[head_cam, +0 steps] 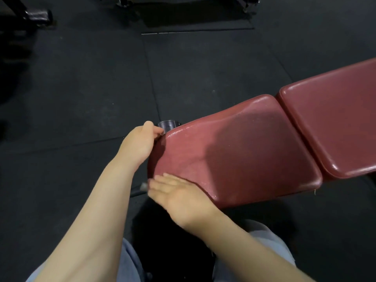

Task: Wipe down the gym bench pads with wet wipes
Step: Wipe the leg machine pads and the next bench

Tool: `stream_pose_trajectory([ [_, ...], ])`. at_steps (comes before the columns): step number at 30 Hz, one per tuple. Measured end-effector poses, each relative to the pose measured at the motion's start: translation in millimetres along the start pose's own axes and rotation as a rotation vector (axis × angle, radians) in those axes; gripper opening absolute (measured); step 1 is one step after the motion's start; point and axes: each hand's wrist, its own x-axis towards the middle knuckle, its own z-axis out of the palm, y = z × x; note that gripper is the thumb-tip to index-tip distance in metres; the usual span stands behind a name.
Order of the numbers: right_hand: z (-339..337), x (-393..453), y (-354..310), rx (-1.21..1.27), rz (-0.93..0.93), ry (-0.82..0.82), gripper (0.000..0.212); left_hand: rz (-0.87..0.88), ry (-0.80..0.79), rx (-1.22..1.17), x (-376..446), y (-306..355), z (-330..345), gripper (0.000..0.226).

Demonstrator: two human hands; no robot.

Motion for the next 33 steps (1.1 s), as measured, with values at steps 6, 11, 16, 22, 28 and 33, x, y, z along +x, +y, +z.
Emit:
stream_pose_trajectory([
  [6,-94,-60,121,-0.127,0.481,0.411,0.047,0.019,-0.054,0.054,-4,4,4,0.058],
  [11,-94,-67,122,-0.214,0.819,0.630,0.045,0.029,-0.052,0.026,1,3,2,0.057],
  [16,15,-10,0,-0.150,0.114,0.202,0.046,0.005,-0.053,-0.054,9,2,0,0.055],
  [22,-53,-58,80,-0.169,0.248,0.277,0.055,0.010,-0.110,-0.070,9,-5,-5,0.057],
  [28,-82,-97,109,-0.270,0.849,0.676,0.045,0.025,-0.232,0.014,11,-4,-16,0.052],
  [33,-4,-45,18,-0.264,0.076,0.247,0.036,0.027,-0.192,0.015,18,4,-10,0.058],
])
